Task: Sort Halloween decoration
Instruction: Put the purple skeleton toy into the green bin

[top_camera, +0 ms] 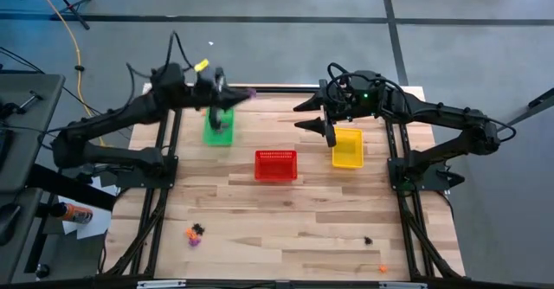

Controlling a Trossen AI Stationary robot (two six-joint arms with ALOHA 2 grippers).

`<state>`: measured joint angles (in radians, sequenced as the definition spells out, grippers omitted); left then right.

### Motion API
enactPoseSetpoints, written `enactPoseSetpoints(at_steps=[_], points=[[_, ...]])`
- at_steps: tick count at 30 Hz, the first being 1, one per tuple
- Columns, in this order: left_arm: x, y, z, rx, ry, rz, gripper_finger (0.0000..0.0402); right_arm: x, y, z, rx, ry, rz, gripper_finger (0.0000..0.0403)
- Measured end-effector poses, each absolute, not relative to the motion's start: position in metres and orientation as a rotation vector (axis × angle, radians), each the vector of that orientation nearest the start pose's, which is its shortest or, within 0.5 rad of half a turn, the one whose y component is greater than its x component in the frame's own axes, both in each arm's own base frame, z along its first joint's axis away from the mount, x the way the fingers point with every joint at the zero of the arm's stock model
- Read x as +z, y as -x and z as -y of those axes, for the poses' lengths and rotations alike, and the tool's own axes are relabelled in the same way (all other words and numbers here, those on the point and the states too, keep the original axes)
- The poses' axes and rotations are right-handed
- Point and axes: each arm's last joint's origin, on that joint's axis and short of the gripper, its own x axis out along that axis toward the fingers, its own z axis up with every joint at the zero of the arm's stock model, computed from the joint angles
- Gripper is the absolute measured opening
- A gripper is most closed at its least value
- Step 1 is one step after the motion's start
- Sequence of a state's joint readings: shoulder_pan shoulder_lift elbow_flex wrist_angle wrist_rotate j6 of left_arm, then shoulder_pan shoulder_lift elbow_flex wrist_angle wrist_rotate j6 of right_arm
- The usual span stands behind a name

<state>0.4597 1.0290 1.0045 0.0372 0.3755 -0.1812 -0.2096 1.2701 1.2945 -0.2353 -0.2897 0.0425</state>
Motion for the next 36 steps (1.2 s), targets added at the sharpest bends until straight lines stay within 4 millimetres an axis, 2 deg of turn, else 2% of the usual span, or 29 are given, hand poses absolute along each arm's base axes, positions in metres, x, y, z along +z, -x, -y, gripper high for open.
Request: enactPoseSetpoints(at_steps=[3, 6, 10, 14, 18, 22, 27, 32, 36], points=[[0.378, -0.193, -0.112, 0.301, 0.209, -0.151, 0.0, 0.401, -0.274, 0.05, 0.071, -0.096, -0.208, 0.0222], [0.353, -0.183, -0.13, 0.445, 0.306, -0.367, 0.0, 0.4, -0.274, 0.051, 0.039, -0.095, -0.218, 0.0222], [0.317, -0.175, -0.141, 0.555, 0.462, -0.676, 0.0, 0.4, -0.274, 0.052, 0.002, -0.092, -0.221, 0.0222], [0.289, -0.177, -0.148, 0.661, 0.46, -0.922, 0.0, 0.4, -0.274, 0.052, -0.005, -0.091, -0.221, 0.0222], [0.262, -0.181, -0.152, 0.634, 0.421, -1.015, 0.0, 0.4, -0.274, 0.052, -0.006, -0.091, -0.221, 0.0222], [0.234, -0.182, -0.147, 0.546, 0.349, -1.109, 0.0, 0.4, -0.274, 0.052, -0.007, -0.1, -0.223, 0.0222], [0.203, -0.176, -0.141, 0.5, 0.35, -1.128, 0.0, 0.4, -0.274, 0.052, -0.01, -0.102, -0.226, 0.0222], [0.183, -0.174, -0.139, 0.483, 0.304, -1.097, 0.0, 0.4, -0.274, 0.054, -0.068, -0.096, -0.225, 0.0222], [0.175, -0.172, -0.137, 0.458, 0.274, -1.093, 0.0, 0.399, -0.274, 0.055, -0.092, -0.094, -0.225, 0.0222]])
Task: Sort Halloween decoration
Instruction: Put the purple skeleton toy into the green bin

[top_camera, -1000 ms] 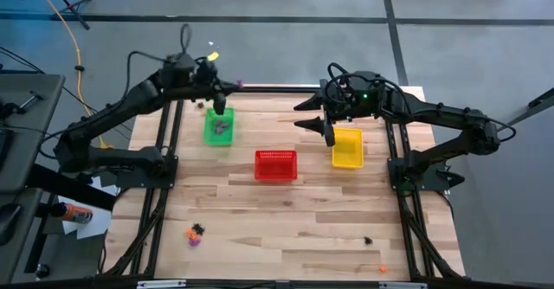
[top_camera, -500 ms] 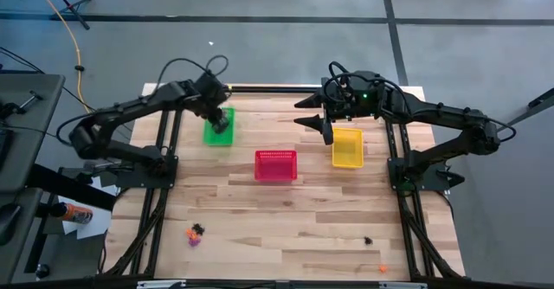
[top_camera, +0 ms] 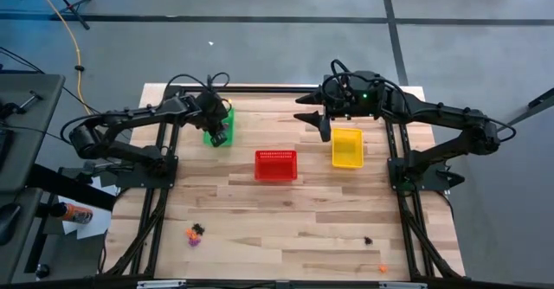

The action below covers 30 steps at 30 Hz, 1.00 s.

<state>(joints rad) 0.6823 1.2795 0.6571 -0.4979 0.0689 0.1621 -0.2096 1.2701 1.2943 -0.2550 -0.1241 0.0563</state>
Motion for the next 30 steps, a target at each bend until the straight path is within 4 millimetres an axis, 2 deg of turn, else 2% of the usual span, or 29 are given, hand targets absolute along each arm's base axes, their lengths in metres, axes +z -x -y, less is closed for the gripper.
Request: enactPoseSetpoints(at_steps=[10, 19, 30], points=[[0.164, -0.167, -0.133, 0.43, 0.266, -1.143, 0.0, 0.4, -0.274, 0.055, -0.099, -0.112, -0.224, 0.0222], [0.148, -0.169, -0.138, 0.455, 0.337, -1.209, 0.0, 0.399, -0.274, 0.055, -0.106, -0.143, -0.222, 0.0222], [0.146, -0.169, -0.139, 0.454, 0.333, -1.221, 0.0011, 0.399, -0.274, 0.056, -0.146, -0.164, -0.219, 0.0222]])
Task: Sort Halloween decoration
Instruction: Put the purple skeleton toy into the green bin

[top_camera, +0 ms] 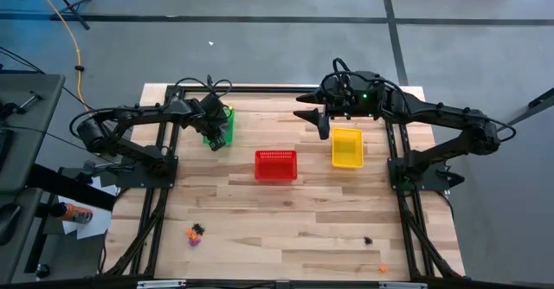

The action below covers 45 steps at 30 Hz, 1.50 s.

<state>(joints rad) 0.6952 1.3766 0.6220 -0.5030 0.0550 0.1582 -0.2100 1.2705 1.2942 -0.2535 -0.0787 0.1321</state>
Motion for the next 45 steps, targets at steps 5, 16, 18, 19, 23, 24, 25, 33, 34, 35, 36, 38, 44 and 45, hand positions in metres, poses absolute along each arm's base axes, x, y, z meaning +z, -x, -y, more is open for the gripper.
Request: enactPoseSetpoints(at_steps=[5, 16, 18, 19, 23, 24, 25, 33, 34, 35, 36, 38, 44, 45], points=[[0.146, -0.168, -0.139, 0.46, 0.34, -1.223, 0.0052, 0.399, -0.274, 0.056, -0.15, -0.164, -0.219, 0.0222], [0.171, -0.167, -0.145, 0.513, 0.42, -1.245, 0.0177, 0.399, -0.274, 0.056, -0.148, -0.132, -0.221, 0.0222], [0.184, -0.168, -0.147, 0.503, 0.419, -1.198, 0.0192, 0.399, -0.274, 0.056, -0.148, -0.12, -0.222, 0.0222], [0.192, -0.168, -0.148, 0.499, 0.418, -1.168, 0.0198, 0.399, -0.274, 0.056, -0.149, -0.121, -0.222, 0.0222], [0.227, -0.168, -0.146, 0.482, 0.394, -1.006, 0.0214, 0.399, -0.274, 0.056, -0.148, -0.118, -0.223, 0.0222], [0.236, -0.167, -0.145, 0.486, 0.38, -0.956, 0.0215, 0.399, -0.274, 0.056, -0.148, -0.118, -0.225, 0.0222], [0.245, -0.166, -0.144, 0.492, 0.374, -0.903, 0.0216, 0.399, -0.274, 0.056, -0.148, -0.124, -0.225, 0.0222], [0.321, -0.167, -0.12, 0.352, 0.273, -0.287, 0.0215, 0.393, -0.271, 0.056, -0.171, -0.219, -0.292, 0.0222], [0.328, -0.168, -0.115, 0.329, 0.251, -0.233, 0.0214, 0.392, -0.269, 0.055, -0.159, -0.208, -0.304, 0.0222], [0.334, -0.169, -0.11, 0.302, 0.229, -0.189, 0.0213, 0.393, -0.267, 0.055, -0.151, -0.195, -0.309, 0.0222], [0.338, -0.171, -0.104, 0.272, 0.216, -0.158, 0.0211, 0.394, -0.265, 0.054, -0.147, -0.178, -0.311, 0.0222], [0.344, -0.174, -0.092, 0.212, 0.207, -0.118, 0.0207, 0.397, -0.259, 0.053, -0.136, -0.14, -0.316, 0.0222], [0.345, -0.188, -0.056, 0.049, 0.286, -0.129, 0.0193, 0.41, -0.236, 0.046, -0.071, -0.024, -0.289, 0.0222], [0.345, -0.189, -0.05, 0.035, 0.293, -0.129, 0.0191, 0.412, -0.233, 0.045, -0.059, -0.006, -0.285, 0.0222]])
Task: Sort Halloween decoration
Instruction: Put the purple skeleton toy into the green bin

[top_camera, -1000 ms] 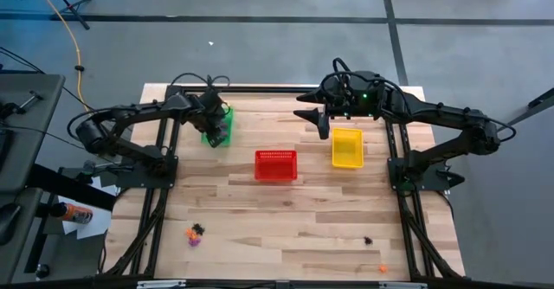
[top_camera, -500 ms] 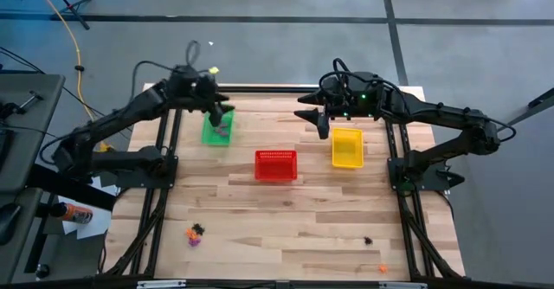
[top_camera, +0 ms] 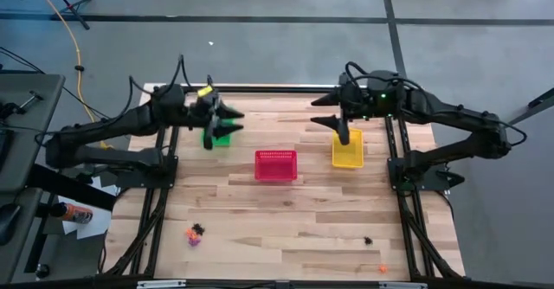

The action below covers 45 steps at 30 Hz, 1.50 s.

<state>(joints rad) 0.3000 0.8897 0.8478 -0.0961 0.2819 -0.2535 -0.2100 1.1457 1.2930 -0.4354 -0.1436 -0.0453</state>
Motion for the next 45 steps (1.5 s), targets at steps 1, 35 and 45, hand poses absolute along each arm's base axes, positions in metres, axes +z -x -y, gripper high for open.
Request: enactPoseSetpoints(at_steps=[1, 35, 45], points=[[0.345, -0.191, -0.045, 0.027, 0.297, -0.128, 0.0188, 0.414, -0.23, 0.044, -0.042, 0.007, -0.276, 0.0222], [0.31, -0.178, 0.073, -0.206, 0.269, -1.075, 0.0172, 0.405, -0.231, 0.044, -0.055, -0.173, -0.355, 0.0222], [0.241, -0.188, 0.155, 0.17, 0.507, -1.532, 0.0172, 0.4, -0.233, 0.045, -0.053, -0.139, -0.399, 0.0222]])
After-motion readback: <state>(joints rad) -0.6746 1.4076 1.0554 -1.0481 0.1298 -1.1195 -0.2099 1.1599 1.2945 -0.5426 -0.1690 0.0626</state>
